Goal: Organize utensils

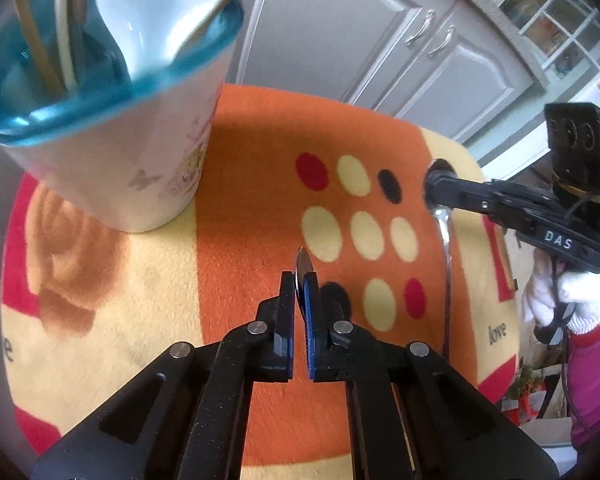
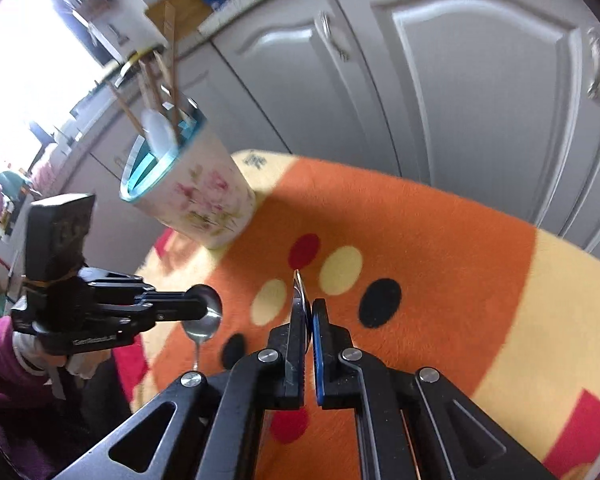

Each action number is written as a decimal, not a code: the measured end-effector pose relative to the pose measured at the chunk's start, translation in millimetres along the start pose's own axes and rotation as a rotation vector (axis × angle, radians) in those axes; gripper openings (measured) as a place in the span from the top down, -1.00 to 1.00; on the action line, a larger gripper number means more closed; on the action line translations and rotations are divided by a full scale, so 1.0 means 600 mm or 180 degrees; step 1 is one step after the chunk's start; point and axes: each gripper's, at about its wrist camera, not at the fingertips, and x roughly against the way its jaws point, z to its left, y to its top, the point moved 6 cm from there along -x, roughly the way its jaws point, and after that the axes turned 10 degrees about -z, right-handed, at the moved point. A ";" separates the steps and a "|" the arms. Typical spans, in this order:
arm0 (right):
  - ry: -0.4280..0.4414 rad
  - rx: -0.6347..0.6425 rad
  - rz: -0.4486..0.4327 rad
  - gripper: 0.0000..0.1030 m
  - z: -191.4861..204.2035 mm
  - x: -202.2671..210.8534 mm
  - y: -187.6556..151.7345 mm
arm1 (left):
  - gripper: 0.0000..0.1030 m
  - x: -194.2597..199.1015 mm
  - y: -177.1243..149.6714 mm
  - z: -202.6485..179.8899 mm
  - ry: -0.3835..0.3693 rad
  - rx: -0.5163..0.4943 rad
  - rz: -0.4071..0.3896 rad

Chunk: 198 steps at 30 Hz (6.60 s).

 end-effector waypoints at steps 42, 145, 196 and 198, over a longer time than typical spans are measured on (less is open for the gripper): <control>0.0040 0.0707 -0.0916 0.94 0.282 0.075 0.201 | 0.99 0.376 0.157 0.073 0.0514 -0.0119 -0.1399; -0.0978 0.0536 -0.1283 -0.34 0.339 0.102 0.131 | 0.11 0.386 0.094 0.043 0.1401 0.0006 -0.1780; -0.0964 0.0605 -0.1122 -0.37 0.335 0.085 0.128 | 0.11 0.380 0.097 0.043 0.1465 0.0000 -0.1745; -0.0964 0.0609 -0.1120 -0.37 0.334 0.084 0.128 | 0.11 0.378 0.097 0.044 0.1469 0.0000 -0.1742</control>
